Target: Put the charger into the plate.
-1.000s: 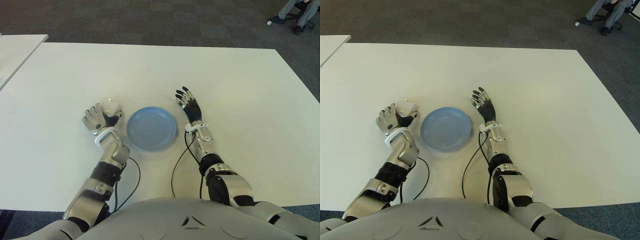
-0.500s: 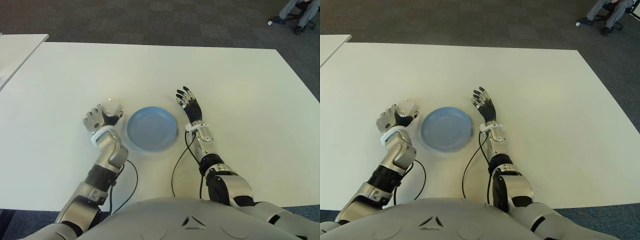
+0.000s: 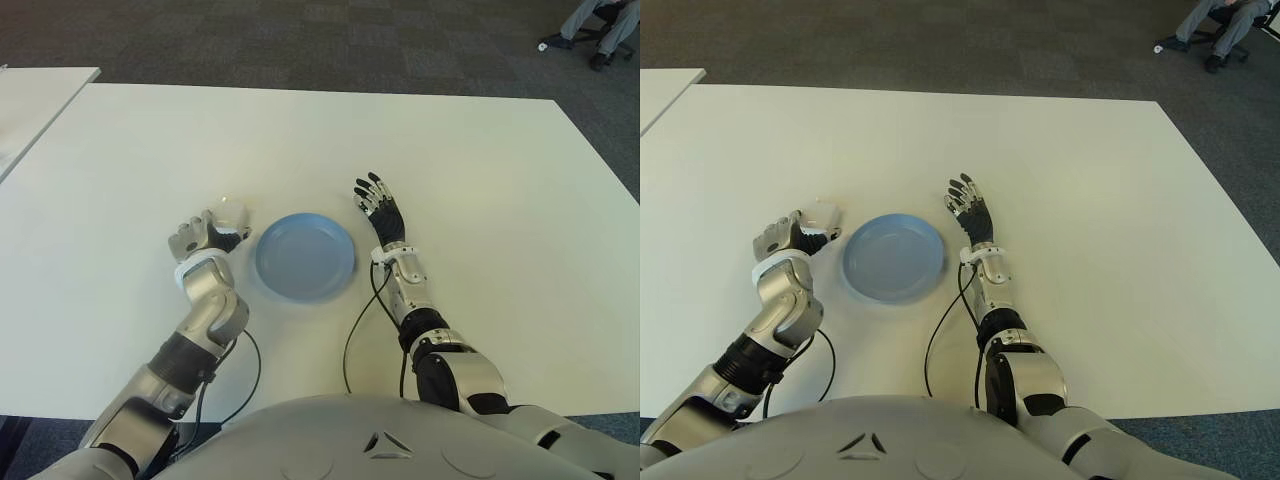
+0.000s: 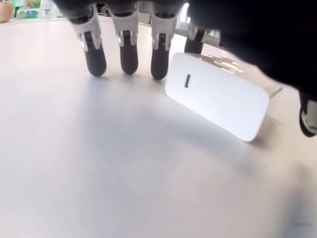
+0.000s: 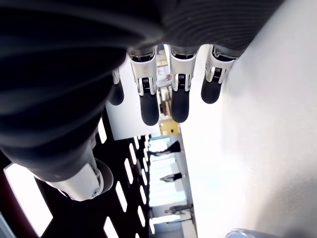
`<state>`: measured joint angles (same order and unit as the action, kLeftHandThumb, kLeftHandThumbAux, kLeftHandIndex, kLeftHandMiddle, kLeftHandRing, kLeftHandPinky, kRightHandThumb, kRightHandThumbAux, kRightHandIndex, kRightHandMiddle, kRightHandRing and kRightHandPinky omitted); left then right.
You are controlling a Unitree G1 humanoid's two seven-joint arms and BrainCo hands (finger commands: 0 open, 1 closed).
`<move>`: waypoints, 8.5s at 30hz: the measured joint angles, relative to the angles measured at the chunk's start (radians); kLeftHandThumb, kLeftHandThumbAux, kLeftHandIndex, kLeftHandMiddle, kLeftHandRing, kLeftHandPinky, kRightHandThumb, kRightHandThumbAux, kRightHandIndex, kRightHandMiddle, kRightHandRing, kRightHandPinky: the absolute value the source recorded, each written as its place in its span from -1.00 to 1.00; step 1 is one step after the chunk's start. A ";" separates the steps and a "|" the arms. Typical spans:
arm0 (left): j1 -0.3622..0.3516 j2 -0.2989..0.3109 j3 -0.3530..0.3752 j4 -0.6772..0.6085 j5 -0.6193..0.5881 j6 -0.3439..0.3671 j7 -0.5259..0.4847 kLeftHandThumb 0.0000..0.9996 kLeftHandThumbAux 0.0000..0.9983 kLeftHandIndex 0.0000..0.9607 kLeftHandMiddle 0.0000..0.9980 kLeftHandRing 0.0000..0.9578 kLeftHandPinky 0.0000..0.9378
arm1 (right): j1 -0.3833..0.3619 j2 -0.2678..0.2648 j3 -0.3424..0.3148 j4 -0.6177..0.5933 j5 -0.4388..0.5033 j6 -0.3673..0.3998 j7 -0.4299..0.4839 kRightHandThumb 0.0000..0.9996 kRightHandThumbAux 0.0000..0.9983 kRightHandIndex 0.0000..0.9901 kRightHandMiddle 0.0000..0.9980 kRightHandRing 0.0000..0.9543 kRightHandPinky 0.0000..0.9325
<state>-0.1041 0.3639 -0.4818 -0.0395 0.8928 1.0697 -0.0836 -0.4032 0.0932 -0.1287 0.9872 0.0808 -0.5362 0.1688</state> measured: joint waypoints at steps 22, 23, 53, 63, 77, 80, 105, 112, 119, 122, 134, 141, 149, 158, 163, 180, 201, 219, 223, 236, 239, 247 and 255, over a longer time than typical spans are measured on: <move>-0.037 0.039 -0.050 0.028 0.071 -0.040 -0.074 -0.25 -0.37 -0.80 0.63 0.71 0.81 | 0.002 0.000 0.007 -0.002 0.000 0.002 0.000 -0.89 0.40 -0.85 -0.60 -0.68 -0.78; -0.038 0.038 -0.051 0.034 0.074 -0.042 -0.074 -0.27 -0.37 -0.81 0.63 0.70 0.80 | 0.002 0.000 0.007 -0.002 0.000 0.002 0.000 -0.90 0.40 -0.85 -0.60 -0.68 -0.79; -0.081 -0.016 -0.025 0.141 0.104 -0.067 -0.063 -0.69 -0.39 -0.94 0.25 0.39 0.38 | 0.002 -0.002 0.011 -0.002 0.000 0.002 -0.003 -0.86 0.43 -0.86 -0.60 -0.68 -0.78; -0.093 -0.033 0.000 0.161 0.103 -0.075 -0.063 -0.69 -0.37 -0.84 0.52 0.61 0.74 | 0.002 -0.004 0.010 0.001 0.001 0.002 0.001 -0.83 0.44 -0.86 -0.59 -0.67 -0.76; -0.103 -0.050 0.008 0.175 0.101 -0.075 -0.063 -0.68 -0.34 -0.67 0.64 0.71 0.80 | 0.001 -0.010 0.009 0.003 0.001 0.002 0.004 -0.83 0.44 -0.86 -0.60 -0.66 -0.77; -0.105 -0.053 0.010 0.178 0.101 -0.075 -0.063 -0.67 -0.34 -0.65 0.65 0.72 0.83 | 0.001 -0.011 0.009 0.003 0.001 0.002 0.004 -0.83 0.43 -0.86 -0.60 -0.66 -0.77; -0.110 -0.079 0.039 0.199 0.101 -0.079 -0.038 -0.44 -0.32 -0.78 0.68 0.75 0.85 | 0.000 -0.011 0.008 0.004 0.001 0.001 0.003 -0.81 0.45 -0.87 -0.59 -0.66 -0.76; -0.108 -0.089 0.046 0.204 0.100 -0.079 -0.019 -0.33 -0.33 -0.69 0.70 0.77 0.86 | 0.000 -0.011 0.006 0.004 0.001 0.001 0.003 -0.82 0.45 -0.86 -0.58 -0.65 -0.75; -0.104 -0.105 0.060 0.215 0.098 -0.079 0.022 -0.02 -0.21 -0.42 0.69 0.77 0.87 | 0.000 -0.010 0.005 0.004 0.001 0.000 0.003 -0.85 0.45 -0.84 -0.57 -0.64 -0.74; -0.096 -0.107 0.060 0.226 0.101 -0.089 0.063 0.19 0.04 -0.26 0.69 0.78 0.89 | 0.000 -0.009 0.003 0.003 0.001 0.000 0.003 -0.86 0.44 -0.84 -0.57 -0.64 -0.74; -0.072 -0.073 0.024 0.260 0.135 -0.201 0.196 0.44 0.38 -0.10 0.61 0.74 0.86 | 0.003 -0.004 -0.002 0.001 0.001 -0.010 0.008 -0.89 0.38 -0.82 -0.57 -0.64 -0.75; -0.073 -0.017 -0.009 0.261 0.161 -0.256 0.186 0.45 0.39 -0.09 0.57 0.71 0.81 | 0.003 -0.003 -0.002 0.001 0.001 -0.011 0.010 -0.90 0.36 -0.82 -0.57 -0.65 -0.78; -0.066 0.031 -0.027 0.242 0.190 -0.295 0.161 0.46 0.39 -0.08 0.53 0.64 0.75 | 0.004 -0.004 -0.001 0.000 0.001 -0.010 0.011 -0.92 0.35 -0.82 -0.57 -0.65 -0.78; -0.053 0.053 -0.023 0.239 0.191 -0.346 0.178 0.47 0.39 -0.08 0.55 0.65 0.75 | 0.004 -0.006 -0.001 0.000 0.000 -0.010 0.011 -0.94 0.33 -0.82 -0.56 -0.65 -0.79; -0.047 0.053 -0.012 0.243 0.191 -0.357 0.179 0.47 0.39 -0.07 0.55 0.65 0.74 | 0.004 -0.007 0.001 0.000 0.000 -0.010 0.011 -0.94 0.32 -0.82 -0.56 -0.65 -0.80; -0.014 0.072 0.024 0.166 0.192 -0.366 0.160 0.47 0.39 -0.08 0.53 0.63 0.69 | 0.002 -0.015 0.004 0.004 0.000 -0.010 0.012 -0.93 0.31 -0.82 -0.57 -0.66 -0.81; 0.012 0.063 0.075 -0.160 0.306 -0.352 0.078 0.47 0.39 -0.07 0.55 0.62 0.61 | -0.003 -0.018 0.003 0.016 0.000 -0.011 0.018 -0.92 0.33 -0.82 -0.57 -0.67 -0.80; 0.047 0.040 0.141 -0.250 0.293 -0.490 0.095 0.48 0.39 -0.08 0.64 0.71 0.79 | -0.010 -0.015 0.003 0.033 0.000 -0.020 0.018 -0.90 0.34 -0.81 -0.56 -0.65 -0.77; 0.062 0.052 0.184 -0.246 0.201 -0.614 0.158 0.49 0.39 -0.08 0.69 0.76 0.84 | -0.013 -0.015 0.003 0.037 0.000 -0.021 0.017 -0.90 0.34 -0.81 -0.55 -0.65 -0.78; 0.074 0.141 0.270 -0.069 -0.141 -1.114 0.226 0.50 0.40 -0.08 0.73 0.80 0.81 | -0.021 -0.012 0.003 0.046 -0.001 -0.025 0.017 -0.92 0.33 -0.83 -0.57 -0.67 -0.82; 0.063 0.169 0.261 0.008 -0.179 -1.245 0.226 0.50 0.40 -0.08 0.73 0.79 0.80 | -0.021 -0.011 0.003 0.045 -0.001 -0.026 0.015 -0.92 0.33 -0.83 -0.57 -0.67 -0.81; -0.005 0.209 0.183 0.293 -0.106 -1.542 0.398 0.50 0.40 -0.08 0.71 0.78 0.80 | -0.021 -0.008 0.006 0.043 -0.002 -0.026 0.006 -0.91 0.34 -0.84 -0.57 -0.66 -0.80; -0.082 0.251 0.116 0.446 0.028 -1.685 0.597 0.50 0.39 -0.08 0.71 0.78 0.80 | -0.020 -0.006 0.006 0.042 -0.002 -0.026 0.000 -0.92 0.36 -0.85 -0.55 -0.65 -0.78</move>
<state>-0.1861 0.6151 -0.3661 0.4069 0.9210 -0.6153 0.5132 -0.4236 0.0873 -0.1229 1.0288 0.0787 -0.5623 0.1689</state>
